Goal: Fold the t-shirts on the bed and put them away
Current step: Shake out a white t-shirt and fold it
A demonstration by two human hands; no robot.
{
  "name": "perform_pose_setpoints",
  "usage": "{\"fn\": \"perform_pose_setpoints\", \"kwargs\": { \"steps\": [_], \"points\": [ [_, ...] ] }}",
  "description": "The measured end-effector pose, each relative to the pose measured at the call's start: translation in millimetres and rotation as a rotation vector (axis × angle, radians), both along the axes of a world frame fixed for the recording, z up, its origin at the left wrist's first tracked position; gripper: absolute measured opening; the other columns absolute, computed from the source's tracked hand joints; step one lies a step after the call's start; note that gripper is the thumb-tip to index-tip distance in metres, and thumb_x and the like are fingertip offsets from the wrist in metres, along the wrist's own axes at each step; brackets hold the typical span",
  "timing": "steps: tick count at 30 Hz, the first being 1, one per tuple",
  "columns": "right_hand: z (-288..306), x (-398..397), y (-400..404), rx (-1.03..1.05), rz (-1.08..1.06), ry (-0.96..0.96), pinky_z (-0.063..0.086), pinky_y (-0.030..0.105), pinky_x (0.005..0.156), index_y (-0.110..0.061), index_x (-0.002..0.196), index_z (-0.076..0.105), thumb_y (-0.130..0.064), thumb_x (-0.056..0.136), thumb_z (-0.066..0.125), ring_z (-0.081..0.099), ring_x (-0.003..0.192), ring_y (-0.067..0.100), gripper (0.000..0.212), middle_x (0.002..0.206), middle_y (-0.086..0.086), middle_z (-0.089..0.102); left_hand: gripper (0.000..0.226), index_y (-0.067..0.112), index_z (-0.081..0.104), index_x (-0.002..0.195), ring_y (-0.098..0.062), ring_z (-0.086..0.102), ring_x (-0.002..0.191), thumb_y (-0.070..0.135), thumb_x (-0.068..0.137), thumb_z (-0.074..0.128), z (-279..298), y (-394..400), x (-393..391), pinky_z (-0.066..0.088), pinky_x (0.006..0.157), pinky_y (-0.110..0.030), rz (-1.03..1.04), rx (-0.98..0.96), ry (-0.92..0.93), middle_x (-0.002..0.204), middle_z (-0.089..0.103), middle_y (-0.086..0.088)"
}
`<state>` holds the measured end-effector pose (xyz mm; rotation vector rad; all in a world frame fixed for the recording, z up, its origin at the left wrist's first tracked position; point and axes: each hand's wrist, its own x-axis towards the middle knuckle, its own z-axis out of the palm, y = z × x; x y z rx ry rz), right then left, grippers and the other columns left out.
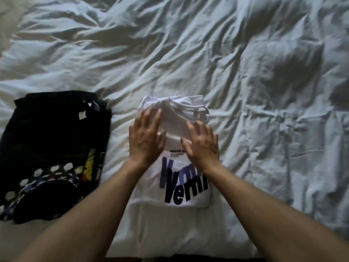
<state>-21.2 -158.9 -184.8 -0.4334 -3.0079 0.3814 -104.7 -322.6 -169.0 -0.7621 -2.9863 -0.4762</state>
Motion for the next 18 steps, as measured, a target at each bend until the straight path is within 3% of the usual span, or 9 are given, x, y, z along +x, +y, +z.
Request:
{"fn": "perform_pose_setpoints", "kwargs": {
  "steps": [3, 5, 7, 10, 13, 16, 18],
  "points": [
    [7.3, -36.0, 23.6, -0.056, -0.083, -0.035, 0.031, 0.047, 0.11, -0.028, 0.152, 0.027, -0.051, 0.089, 0.057, 0.026, 0.141, 0.03, 0.074, 0.156, 0.009, 0.027, 0.07, 0.024, 0.03, 0.154, -0.03, 0.017, 0.148, 0.04, 0.092, 0.059, 0.7, 14.1, -54.6, 0.029, 0.11, -0.053, 0.118, 0.029, -0.125, 0.162, 0.023, -0.006],
    [11.4, -60.2, 41.8, -0.085, -0.091, -0.103, 0.024, 0.046, 0.114, -0.033, 0.155, 0.02, -0.056, 0.087, 0.059, 0.018, 0.145, 0.028, 0.081, 0.16, 0.004, 0.019, 0.059, 0.024, 0.044, 0.147, -0.03, 0.03, 0.143, 0.043, 0.093, 0.059, -3.9, 17.4, -84.6, 0.035, 0.11, -0.05, 0.105, 0.08, -0.206, 0.154, 0.039, -0.006],
    [8.7, -80.4, 56.1, -0.155, -0.06, -0.146, 0.031, 0.046, 0.112, -0.031, 0.149, 0.036, -0.054, 0.087, 0.063, 0.028, 0.138, 0.028, 0.071, 0.152, 0.004, 0.034, 0.032, 0.02, 0.07, 0.119, -0.03, 0.058, 0.114, 0.035, 0.092, 0.064, -8.8, 20.9, -99.1, 0.05, 0.094, -0.046, 0.066, 0.257, -0.249, 0.123, 0.063, -0.009],
    [4.9, -88.3, 58.1, -0.28, -0.041, -0.073, 0.044, 0.044, 0.096, -0.016, 0.117, 0.063, -0.034, 0.088, 0.067, 0.048, 0.118, 0.03, 0.034, 0.123, 0.008, 0.053, 0.015, 0.014, 0.076, 0.092, -0.024, 0.066, 0.078, 0.022, 0.091, 0.064, -7.8, 22.0, -93.7, 0.053, 0.073, -0.036, 0.08, 0.462, -0.247, 0.087, 0.071, -0.006],
    [6.3, -91.5, 59.1, -0.338, -0.114, 0.016, 0.045, 0.038, 0.083, -0.009, 0.099, 0.063, -0.024, 0.088, 0.067, 0.054, 0.103, 0.032, 0.02, 0.109, 0.012, 0.055, 0.016, 0.01, 0.071, 0.094, -0.013, 0.06, 0.076, 0.018, 0.096, 0.058, 1.0, 27.1, -92.9, 0.04, 0.066, -0.019, 0.237, 0.554, -0.291, 0.082, 0.067, 0.002],
    [3.1, -97.4, 65.2, -0.374, -0.15, -0.011, 0.041, 0.033, 0.078, -0.01, 0.099, 0.064, -0.028, 0.089, 0.067, 0.056, 0.101, 0.03, 0.021, 0.108, 0.011, 0.055, 0.016, 0.008, 0.07, 0.096, -0.016, 0.06, 0.078, 0.016, 0.097, 0.056, -1.2, 32.7, -107.2, 0.036, 0.067, -0.021, 0.293, 0.53, -0.329, 0.082, 0.066, 0.0],
    [-3.3, -95.2, 63.8, -0.395, -0.157, -0.049, 0.044, 0.037, 0.085, -0.012, 0.108, 0.063, -0.039, 0.09, 0.065, 0.055, 0.108, 0.031, 0.033, 0.114, 0.011, 0.054, 0.017, 0.007, 0.069, 0.098, -0.025, 0.062, 0.085, 0.017, 0.097, 0.056, -11.4, 34.2, -116.0, 0.039, 0.073, -0.027, 0.277, 0.435, -0.339, 0.089, 0.069, -0.009]
  ]
}}
